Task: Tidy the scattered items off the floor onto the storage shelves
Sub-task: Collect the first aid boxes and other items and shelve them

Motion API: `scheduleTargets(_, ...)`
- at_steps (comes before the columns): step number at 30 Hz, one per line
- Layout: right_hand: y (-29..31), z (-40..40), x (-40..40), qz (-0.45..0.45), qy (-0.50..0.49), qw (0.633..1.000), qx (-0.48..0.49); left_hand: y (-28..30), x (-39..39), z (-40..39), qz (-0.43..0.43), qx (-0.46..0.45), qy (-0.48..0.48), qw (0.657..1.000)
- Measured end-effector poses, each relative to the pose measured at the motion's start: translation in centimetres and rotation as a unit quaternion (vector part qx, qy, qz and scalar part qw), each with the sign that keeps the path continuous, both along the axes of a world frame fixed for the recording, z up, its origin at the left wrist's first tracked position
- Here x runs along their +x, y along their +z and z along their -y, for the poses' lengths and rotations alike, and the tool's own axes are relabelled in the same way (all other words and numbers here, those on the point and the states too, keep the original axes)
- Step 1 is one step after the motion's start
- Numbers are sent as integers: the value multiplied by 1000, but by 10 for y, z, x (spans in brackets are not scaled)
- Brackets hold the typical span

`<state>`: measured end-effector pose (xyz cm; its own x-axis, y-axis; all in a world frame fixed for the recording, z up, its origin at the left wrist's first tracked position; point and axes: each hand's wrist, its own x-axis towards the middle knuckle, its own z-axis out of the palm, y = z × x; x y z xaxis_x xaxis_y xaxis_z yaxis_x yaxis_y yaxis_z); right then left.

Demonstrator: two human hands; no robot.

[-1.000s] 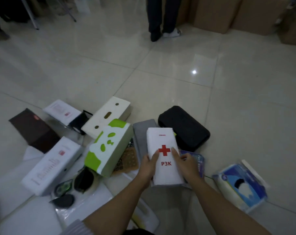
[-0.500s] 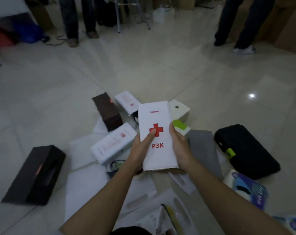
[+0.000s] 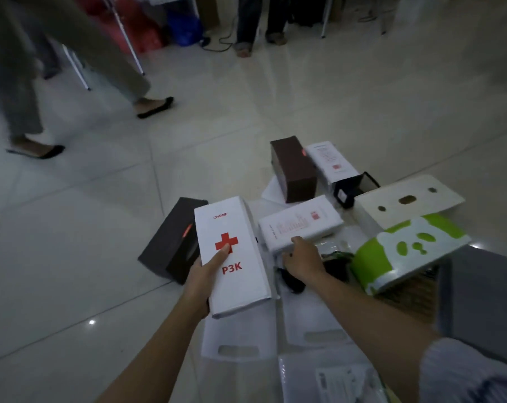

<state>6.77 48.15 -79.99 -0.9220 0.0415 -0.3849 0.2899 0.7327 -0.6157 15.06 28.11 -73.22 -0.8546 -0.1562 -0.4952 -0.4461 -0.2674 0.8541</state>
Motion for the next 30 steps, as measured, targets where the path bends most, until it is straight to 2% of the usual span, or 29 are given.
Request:
scheduleTargets(4,-11,12,-6,-102,93,978,158,-22,15,22,26,21,26,999)
scheduleTargets(9,-13,13,-55,-75,259,914,302,-44,16,43,47,34,40,998)
scheduleTargets(14,-22,25,-92,-43,369,862,344,-63,11,50,52,82,54,994)
scheduleTargets(17,-37,24,-99,-43,396,862,315,-74,10,50,61,93,48,993)
scheduleTargets(24,-30,7,-96,-145,375,884,239,-87,18,45,71,101,31,992)
scheduleTargets(28,13,-5,-97,-166,294,938,83,-88,19,40,74,101,36,991)
scheduleTargets(30,42,-14,-98,-144,224,961,-74,-86,19,38,79,94,40,992)
